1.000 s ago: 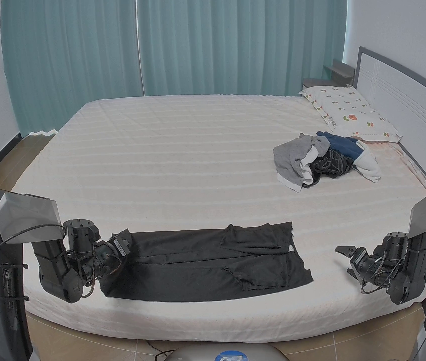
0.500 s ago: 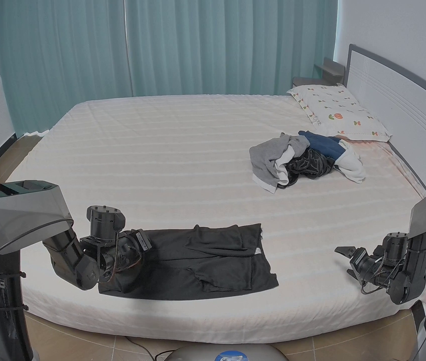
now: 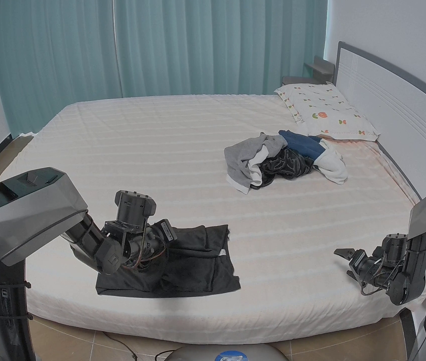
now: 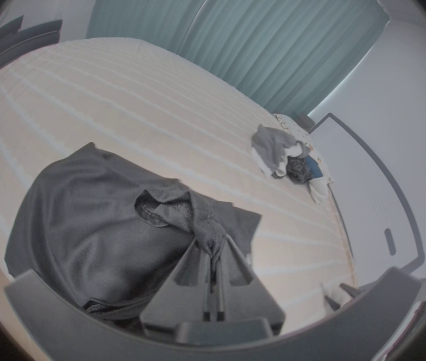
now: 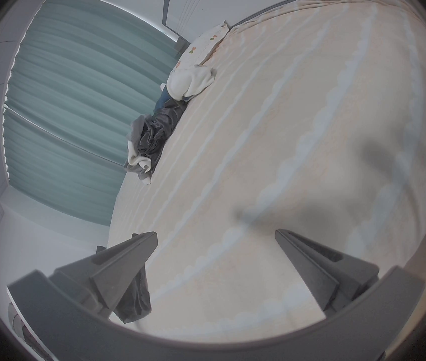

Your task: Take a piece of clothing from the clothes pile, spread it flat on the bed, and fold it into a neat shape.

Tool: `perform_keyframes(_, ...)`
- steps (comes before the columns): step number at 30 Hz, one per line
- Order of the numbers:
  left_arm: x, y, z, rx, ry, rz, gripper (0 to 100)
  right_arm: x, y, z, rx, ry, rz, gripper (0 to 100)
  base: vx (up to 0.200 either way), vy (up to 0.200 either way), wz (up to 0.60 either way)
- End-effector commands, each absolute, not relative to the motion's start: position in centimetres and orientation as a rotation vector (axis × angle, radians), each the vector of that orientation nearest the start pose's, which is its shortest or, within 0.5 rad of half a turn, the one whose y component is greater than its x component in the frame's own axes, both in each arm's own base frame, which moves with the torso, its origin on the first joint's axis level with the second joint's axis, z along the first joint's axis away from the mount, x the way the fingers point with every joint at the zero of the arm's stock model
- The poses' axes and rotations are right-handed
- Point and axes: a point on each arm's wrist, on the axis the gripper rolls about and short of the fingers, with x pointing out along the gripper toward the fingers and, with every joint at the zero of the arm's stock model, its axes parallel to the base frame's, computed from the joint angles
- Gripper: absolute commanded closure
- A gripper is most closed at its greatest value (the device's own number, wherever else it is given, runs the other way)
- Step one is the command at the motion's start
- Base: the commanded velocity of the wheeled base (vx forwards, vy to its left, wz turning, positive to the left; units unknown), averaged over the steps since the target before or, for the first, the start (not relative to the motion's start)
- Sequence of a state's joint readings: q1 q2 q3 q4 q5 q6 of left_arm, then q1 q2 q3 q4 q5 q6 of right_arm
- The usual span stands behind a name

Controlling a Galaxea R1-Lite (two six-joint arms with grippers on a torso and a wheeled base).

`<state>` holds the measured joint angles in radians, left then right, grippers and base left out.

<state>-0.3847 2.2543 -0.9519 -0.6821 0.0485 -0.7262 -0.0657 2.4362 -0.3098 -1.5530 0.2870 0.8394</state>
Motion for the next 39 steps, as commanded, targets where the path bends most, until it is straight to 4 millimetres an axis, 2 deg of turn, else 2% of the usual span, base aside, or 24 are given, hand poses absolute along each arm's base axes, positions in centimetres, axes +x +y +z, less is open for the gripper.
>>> perform_keyframes(1,37.5,-16.7,3.8,-0.605,0.677,-0.116,100,28.6,-1.2,-5.0,0.908,0.622,-0.032,0,0.000,-0.200,0.00)
perform_keyframes(4,38.0,-17.4,3.9,-0.621,0.684,-0.113,100,28.6,-1.2,-5.0,0.908,0.622,-0.032,0,0.000,-0.200,0.00)
perform_keyframes(9,38.0,-18.2,2.5,-0.597,0.744,-0.101,100,28.6,-1.2,-5.0,0.907,0.622,-0.032,0,0.000,0.000,0.00)
perform_keyframes(13,39.3,-18.4,1.5,-0.589,0.718,-0.052,100,28.5,-1.2,-5.0,0.903,0.625,-0.030,0,0.000,0.000,0.00)
perform_keyframes(17,39.3,-18.7,1.1,-0.603,0.716,-0.032,100,28.6,-1.2,-5.0,0.903,0.623,-0.031,0,0.000,0.000,0.00)
perform_keyframes(18,39.4,-18.6,1.2,-0.608,0.713,-0.031,0,28.5,-1.2,-5.0,0.903,0.625,-0.030,0,0.000,0.000,0.00)
perform_keyframes(23,39.0,-18.5,1.3,-0.640,0.726,-0.027,0,28.5,-1.2,-5.0,0.903,0.625,-0.030,0,0.000,0.000,0.00)
perform_keyframes(29,38.3,-18.2,4.2,-0.738,0.711,-0.071,0,28.5,-1.2,-5.0,0.902,0.625,-0.030,0,0.000,0.000,0.00)
perform_keyframes(32,37.7,-17.2,4.8,-0.756,0.722,-0.077,0,28.5,-1.2,-5.0,0.902,0.625,-0.030,0,0.000,0.000,0.00)
perform_keyframes(39,35.5,-12.0,3.8,-0.802,0.736,-0.002,0,28.5,-1.2,-5.0,0.902,0.625,-0.030,0,0.000,0.000,0.00)
